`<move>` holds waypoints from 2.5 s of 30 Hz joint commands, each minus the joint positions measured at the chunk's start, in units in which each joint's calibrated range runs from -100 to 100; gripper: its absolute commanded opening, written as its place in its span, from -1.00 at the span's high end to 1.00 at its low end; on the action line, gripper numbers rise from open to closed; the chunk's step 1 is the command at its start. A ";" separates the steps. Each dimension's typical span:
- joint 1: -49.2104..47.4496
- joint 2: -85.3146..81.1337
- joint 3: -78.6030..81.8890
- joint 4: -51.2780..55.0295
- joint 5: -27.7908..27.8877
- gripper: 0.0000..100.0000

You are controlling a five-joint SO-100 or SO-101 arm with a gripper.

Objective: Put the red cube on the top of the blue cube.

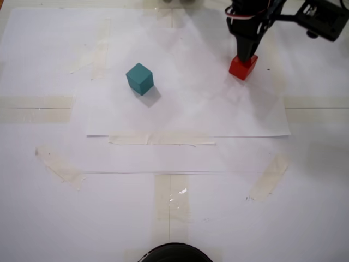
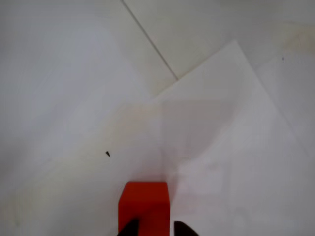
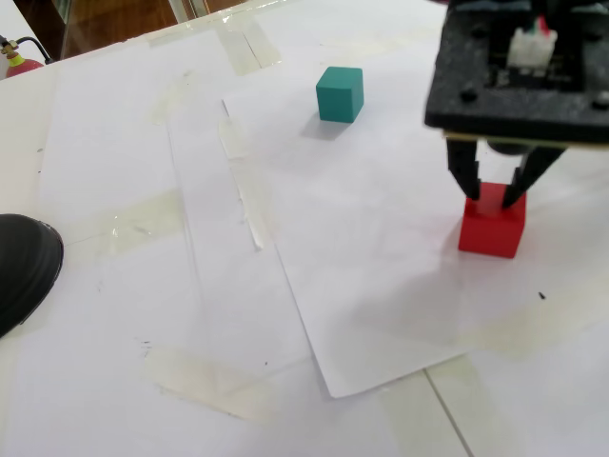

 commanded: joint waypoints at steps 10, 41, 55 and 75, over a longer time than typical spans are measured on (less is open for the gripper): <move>-3.96 -4.34 -8.54 12.95 -3.81 0.34; -4.87 -0.05 4.62 -1.64 -3.61 0.26; -4.27 1.32 5.89 -3.76 -3.42 0.36; -4.57 1.32 6.98 -6.29 -3.81 0.50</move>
